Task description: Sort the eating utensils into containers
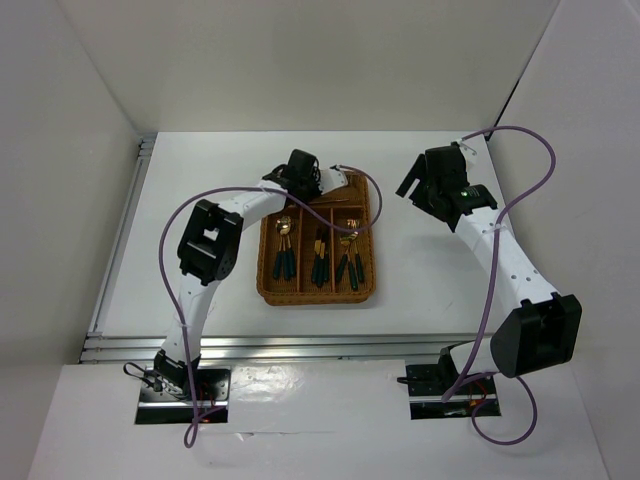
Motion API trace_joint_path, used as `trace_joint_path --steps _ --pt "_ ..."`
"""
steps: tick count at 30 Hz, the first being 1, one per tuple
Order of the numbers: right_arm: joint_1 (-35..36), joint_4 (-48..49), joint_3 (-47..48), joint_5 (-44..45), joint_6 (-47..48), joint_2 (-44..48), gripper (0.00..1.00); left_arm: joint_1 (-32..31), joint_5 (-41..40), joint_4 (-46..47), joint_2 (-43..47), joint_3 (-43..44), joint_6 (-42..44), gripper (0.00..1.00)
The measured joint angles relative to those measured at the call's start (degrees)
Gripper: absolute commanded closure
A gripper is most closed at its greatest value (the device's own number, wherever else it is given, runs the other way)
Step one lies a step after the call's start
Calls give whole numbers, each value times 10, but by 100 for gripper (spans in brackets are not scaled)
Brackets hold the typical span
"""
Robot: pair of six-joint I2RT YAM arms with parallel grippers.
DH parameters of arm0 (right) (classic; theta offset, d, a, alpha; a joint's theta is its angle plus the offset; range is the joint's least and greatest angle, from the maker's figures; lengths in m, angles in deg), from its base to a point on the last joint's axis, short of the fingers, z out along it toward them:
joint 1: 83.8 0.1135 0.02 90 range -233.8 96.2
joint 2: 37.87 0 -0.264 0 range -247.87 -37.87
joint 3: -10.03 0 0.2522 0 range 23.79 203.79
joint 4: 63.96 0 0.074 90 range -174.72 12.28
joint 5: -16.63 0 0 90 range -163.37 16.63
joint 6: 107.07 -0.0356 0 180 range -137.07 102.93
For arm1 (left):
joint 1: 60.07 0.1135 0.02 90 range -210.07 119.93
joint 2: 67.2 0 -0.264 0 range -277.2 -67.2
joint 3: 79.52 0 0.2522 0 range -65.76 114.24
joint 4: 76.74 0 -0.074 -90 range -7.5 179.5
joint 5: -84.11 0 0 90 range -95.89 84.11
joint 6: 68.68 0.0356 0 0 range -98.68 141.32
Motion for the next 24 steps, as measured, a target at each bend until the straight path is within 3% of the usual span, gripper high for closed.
trace_joint_path --steps 6,9,11,24 --pt "0 0 0 0 -2 0 14 0 28 -15 0 25 -15 100" --pt "0 0 0 0 -2 0 14 0 43 -25 0 38 -19 75" --pt "0 0 -2 -1 -2 0 14 0 47 -27 0 41 -20 66" --pt "0 0 -13 -4 -4 5 14 0 -14 -2 1 16 -14 54"
